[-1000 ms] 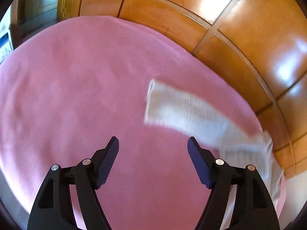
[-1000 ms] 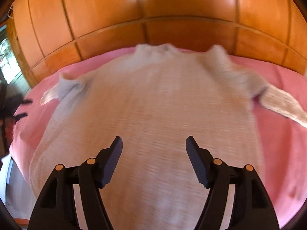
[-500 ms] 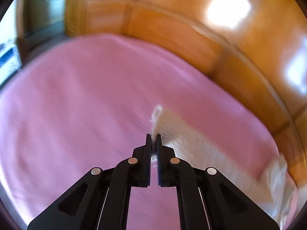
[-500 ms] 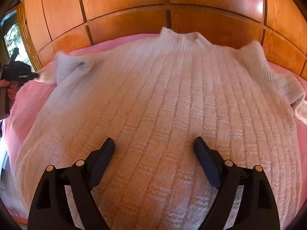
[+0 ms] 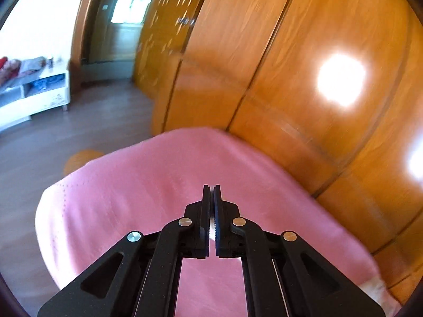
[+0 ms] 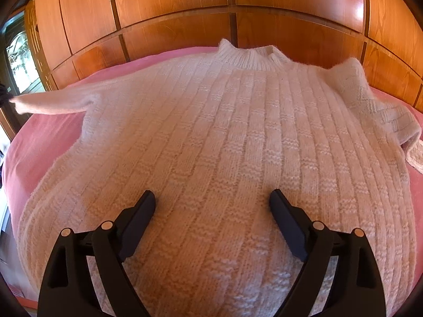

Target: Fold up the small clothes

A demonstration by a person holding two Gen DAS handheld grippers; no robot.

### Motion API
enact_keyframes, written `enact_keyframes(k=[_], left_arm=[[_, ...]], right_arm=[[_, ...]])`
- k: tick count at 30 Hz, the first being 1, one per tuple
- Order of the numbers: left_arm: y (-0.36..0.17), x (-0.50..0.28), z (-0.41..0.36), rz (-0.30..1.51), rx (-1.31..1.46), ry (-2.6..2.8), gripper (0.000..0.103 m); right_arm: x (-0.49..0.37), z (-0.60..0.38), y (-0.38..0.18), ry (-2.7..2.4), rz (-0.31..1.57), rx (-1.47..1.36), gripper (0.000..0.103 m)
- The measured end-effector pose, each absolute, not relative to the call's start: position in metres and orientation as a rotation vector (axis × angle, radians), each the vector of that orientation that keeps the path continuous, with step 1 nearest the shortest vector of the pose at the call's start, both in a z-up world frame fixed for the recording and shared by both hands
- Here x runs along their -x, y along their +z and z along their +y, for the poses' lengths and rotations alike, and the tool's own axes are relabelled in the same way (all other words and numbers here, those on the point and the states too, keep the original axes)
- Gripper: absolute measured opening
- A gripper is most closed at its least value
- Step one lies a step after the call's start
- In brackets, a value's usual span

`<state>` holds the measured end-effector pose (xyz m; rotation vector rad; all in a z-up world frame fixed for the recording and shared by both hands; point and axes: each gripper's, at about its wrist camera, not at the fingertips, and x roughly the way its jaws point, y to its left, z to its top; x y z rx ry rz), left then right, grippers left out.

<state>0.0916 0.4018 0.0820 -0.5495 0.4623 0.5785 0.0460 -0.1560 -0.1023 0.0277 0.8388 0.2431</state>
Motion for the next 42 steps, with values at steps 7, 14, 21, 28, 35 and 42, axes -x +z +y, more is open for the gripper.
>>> enact_keyframes(k=[7,14,21,28,35,42], left_arm=[[0.100,-0.026,0.338,0.452,0.395,0.291,0.001],[-0.033,0.044,0.326,0.905,0.362,0.334,0.001],[-0.023,0.087,0.381,0.843,0.530,0.518,0.022],[0.022,-0.046,0.342,0.803,0.326,0.246,0.022],[-0.028,-0.197,0.268,0.986,0.217,-0.069,0.022],[-0.076,-0.216,0.199,1.113,-0.048,-0.208,0.022]], right_arm=[[-0.044,-0.155,-0.103,0.239,0.832,-0.022,0.089],[-0.044,-0.153,-0.104,0.242,0.829,-0.017,0.090],[-0.043,-0.151,-0.104,0.239,0.829,-0.010,0.090],[-0.044,-0.149,-0.105,0.229,0.829,0.007,0.091],[-0.043,-0.147,-0.105,0.218,0.831,0.019,0.092],[-0.045,-0.146,-0.106,0.219,0.837,0.025,0.094]])
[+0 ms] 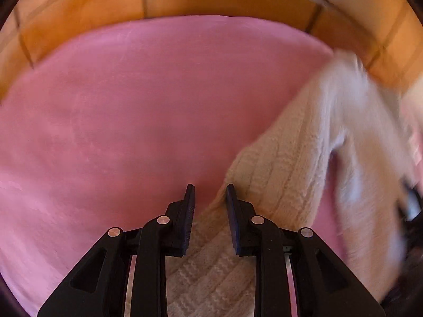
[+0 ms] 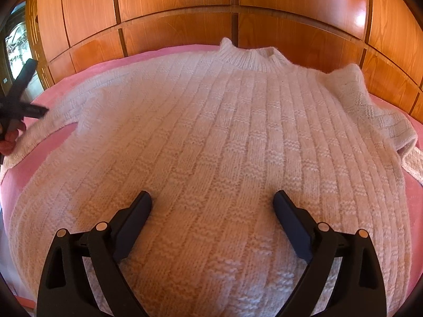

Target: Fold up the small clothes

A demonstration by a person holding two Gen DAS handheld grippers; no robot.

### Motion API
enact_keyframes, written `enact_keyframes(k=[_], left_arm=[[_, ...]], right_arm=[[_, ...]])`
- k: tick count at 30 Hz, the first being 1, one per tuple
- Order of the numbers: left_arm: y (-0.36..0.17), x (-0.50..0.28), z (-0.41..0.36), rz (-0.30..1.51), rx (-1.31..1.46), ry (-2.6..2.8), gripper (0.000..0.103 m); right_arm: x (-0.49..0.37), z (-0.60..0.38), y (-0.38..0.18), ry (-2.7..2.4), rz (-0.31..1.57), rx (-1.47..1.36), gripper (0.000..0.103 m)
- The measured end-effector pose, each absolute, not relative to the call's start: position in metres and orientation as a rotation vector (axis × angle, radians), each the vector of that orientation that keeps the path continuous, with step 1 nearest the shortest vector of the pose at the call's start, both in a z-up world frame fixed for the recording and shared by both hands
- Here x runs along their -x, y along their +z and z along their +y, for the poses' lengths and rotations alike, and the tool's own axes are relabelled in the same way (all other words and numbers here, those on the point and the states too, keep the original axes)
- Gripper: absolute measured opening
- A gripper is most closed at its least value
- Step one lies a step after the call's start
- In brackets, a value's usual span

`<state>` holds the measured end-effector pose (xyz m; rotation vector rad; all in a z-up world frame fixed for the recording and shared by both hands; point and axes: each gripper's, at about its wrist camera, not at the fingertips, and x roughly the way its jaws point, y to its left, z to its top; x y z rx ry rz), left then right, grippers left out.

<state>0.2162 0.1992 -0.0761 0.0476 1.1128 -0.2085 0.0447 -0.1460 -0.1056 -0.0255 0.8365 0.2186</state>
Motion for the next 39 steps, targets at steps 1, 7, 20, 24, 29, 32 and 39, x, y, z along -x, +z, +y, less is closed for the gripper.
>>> enact_keyframes(k=[1,7,20,24,29,32,39], left_arm=[[-0.075,-0.215,0.196,1.108,-0.068,-0.213,0.017],[-0.031,-0.193,0.184,0.958,-0.162,-0.186,0.001],[0.011,-0.212,0.246,0.791,-0.010,0.121,0.000],[0.017,-0.223,0.242,0.784,0.132,-0.008,0.009],[0.035,-0.261,0.179,0.749,0.163,-0.182,0.055],[0.018,-0.301,0.140,0.869,0.159,-0.258,0.055],[-0.063,-0.341,0.065,1.200,0.085,-0.460,0.041]], right_arm=[[-0.045,-0.146,-0.106,0.219,0.837,0.026,0.095],[-0.046,-0.146,-0.107,0.220,0.839,0.025,0.095],[-0.046,-0.147,-0.108,0.223,0.839,0.026,0.096],[-0.046,-0.146,-0.107,0.222,0.840,0.028,0.096],[-0.046,-0.146,-0.107,0.222,0.840,0.029,0.097],[-0.046,-0.146,-0.108,0.223,0.840,0.028,0.097],[-0.048,-0.147,-0.109,0.242,0.838,0.009,0.099]])
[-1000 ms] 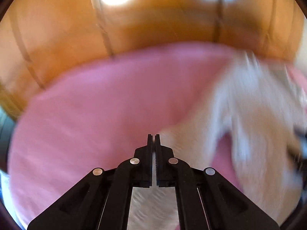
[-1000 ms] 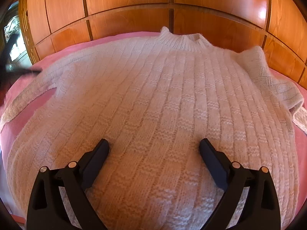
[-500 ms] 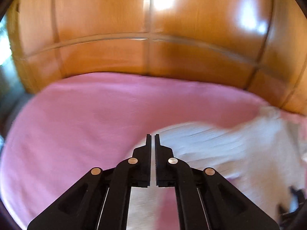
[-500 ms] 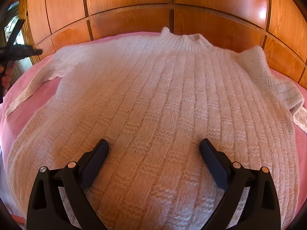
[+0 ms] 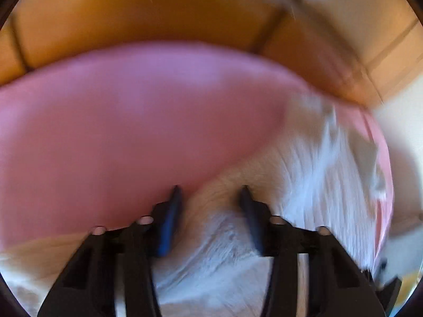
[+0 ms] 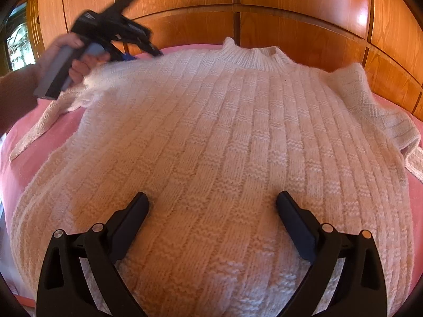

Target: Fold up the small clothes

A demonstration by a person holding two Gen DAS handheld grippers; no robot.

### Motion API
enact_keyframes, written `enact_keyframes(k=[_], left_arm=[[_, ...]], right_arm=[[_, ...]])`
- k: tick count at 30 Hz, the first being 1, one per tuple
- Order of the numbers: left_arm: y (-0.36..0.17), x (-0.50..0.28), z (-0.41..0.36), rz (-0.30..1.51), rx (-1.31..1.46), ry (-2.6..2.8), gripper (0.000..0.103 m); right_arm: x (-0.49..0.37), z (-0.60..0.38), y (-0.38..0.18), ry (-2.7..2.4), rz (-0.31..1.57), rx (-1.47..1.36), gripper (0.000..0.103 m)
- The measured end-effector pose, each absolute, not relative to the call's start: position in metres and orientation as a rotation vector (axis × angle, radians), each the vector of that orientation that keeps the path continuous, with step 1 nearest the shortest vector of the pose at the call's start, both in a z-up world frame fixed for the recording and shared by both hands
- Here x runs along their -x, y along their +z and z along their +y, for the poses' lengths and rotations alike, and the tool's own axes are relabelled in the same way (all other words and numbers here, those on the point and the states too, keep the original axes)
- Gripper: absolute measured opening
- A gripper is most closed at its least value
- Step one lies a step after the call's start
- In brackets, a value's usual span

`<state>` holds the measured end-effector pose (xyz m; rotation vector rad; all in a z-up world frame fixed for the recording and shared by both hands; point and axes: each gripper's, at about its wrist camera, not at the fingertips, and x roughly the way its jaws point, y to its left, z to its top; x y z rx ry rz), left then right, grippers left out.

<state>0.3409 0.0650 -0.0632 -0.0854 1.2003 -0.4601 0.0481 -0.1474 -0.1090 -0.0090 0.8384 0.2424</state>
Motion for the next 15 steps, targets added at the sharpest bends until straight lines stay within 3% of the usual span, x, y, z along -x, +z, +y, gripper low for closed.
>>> enact_keyframes(k=[1,3,5,11,15], left_arm=[[-0.063,-0.333,0.059,1.164,0.034,-0.473,0.041],[-0.059,-0.312,0.048,1.123,-0.024,-0.525,0.020],[-0.054,-0.297,0.042,1.054,-0.080,-0.493,0.014],[0.009,-0.239,0.028,0.583,-0.258,-0.214,0.010],[-0.033,-0.273,0.020,0.734,-0.357,-0.077,0.010]], right_arm=[[-0.048,-0.148,-0.109,0.247,0.838,0.004,0.099],[-0.050,-0.148,-0.110,0.257,0.839,-0.004,0.101],[-0.050,-0.148,-0.110,0.260,0.838,-0.009,0.101],[-0.049,-0.148,-0.110,0.266,0.835,-0.020,0.101],[-0.049,-0.149,-0.109,0.266,0.834,-0.022,0.101]])
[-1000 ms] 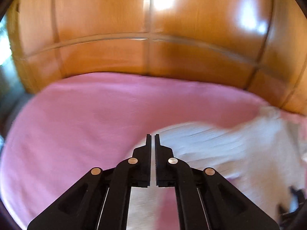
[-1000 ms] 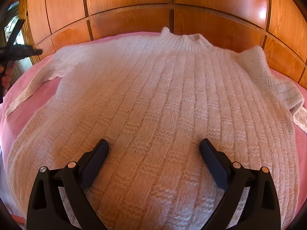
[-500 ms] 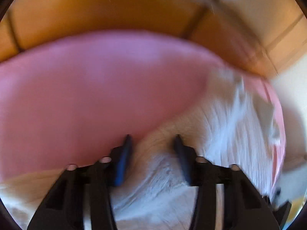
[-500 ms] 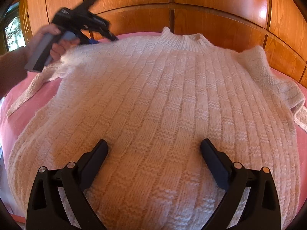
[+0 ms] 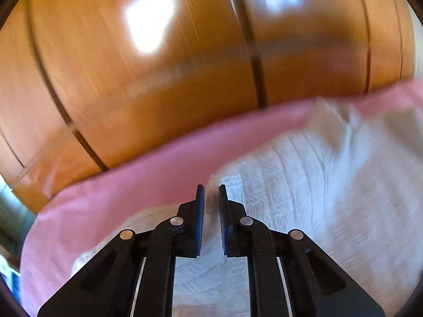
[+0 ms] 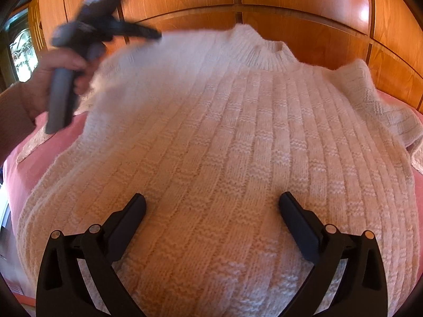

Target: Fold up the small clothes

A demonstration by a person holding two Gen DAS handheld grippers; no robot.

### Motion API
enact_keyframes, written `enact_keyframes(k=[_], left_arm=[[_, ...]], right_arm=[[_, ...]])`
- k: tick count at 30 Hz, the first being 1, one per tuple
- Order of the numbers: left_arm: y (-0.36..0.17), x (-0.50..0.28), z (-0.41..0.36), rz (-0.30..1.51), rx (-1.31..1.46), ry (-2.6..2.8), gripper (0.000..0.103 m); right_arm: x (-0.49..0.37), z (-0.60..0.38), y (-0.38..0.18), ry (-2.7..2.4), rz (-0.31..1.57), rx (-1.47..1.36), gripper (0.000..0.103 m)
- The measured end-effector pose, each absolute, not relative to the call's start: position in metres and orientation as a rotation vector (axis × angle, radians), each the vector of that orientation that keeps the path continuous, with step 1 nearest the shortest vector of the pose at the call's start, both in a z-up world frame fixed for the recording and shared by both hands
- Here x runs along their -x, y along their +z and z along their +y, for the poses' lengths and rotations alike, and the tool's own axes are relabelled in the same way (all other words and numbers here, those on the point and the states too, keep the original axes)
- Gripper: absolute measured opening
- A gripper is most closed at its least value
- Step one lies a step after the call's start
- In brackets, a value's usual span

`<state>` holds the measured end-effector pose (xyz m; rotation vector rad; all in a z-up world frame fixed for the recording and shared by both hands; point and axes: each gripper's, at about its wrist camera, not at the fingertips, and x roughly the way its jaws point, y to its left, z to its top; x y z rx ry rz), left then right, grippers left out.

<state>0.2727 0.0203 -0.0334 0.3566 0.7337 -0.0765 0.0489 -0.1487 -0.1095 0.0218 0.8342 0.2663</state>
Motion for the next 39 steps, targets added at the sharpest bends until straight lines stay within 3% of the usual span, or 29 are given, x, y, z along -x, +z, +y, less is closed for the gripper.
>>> enact_keyframes(k=[3,6,13,14,15,17,23,27,28,30,32,39], left_arm=[[-0.036,-0.275,0.066,0.830,-0.166,-0.064,0.011],[-0.017,-0.252,0.125,0.823,0.007,0.001,0.023],[-0.001,-0.129,0.274,0.842,0.195,0.281,0.023],[-0.006,-0.102,0.298,0.863,0.227,0.341,0.031],[-0.011,-0.085,0.312,0.874,0.257,0.373,0.049],[-0.019,-0.049,0.341,0.876,0.338,0.431,0.057],[-0.053,0.014,0.379,0.904,0.625,0.376,0.057],[-0.067,-0.002,0.366,0.883,0.565,0.426,0.059],[-0.069,-0.014,0.364,0.874,0.524,0.437,0.056],[-0.072,-0.029,0.360,0.888,0.480,0.415,0.011],[-0.064,-0.038,0.360,0.884,0.445,0.422,0.008],[0.037,-0.060,0.420,0.697,0.347,0.539,0.008]], right_arm=[[-0.047,-0.149,-0.109,0.265,0.833,-0.022,0.101],[-0.046,-0.149,-0.109,0.265,0.832,-0.022,0.101],[-0.046,-0.151,-0.108,0.267,0.831,-0.026,0.101],[-0.046,-0.151,-0.109,0.266,0.831,-0.025,0.101],[-0.045,-0.150,-0.109,0.265,0.830,-0.024,0.101],[-0.045,-0.150,-0.109,0.264,0.831,-0.022,0.101],[-0.047,-0.148,-0.109,0.254,0.835,-0.004,0.101],[-0.048,-0.146,-0.109,0.243,0.836,0.011,0.101],[-0.048,-0.146,-0.109,0.242,0.836,0.013,0.101],[-0.048,-0.146,-0.110,0.237,0.836,0.019,0.101],[-0.048,-0.145,-0.110,0.233,0.839,0.026,0.101],[-0.048,-0.144,-0.110,0.232,0.839,0.029,0.101]])
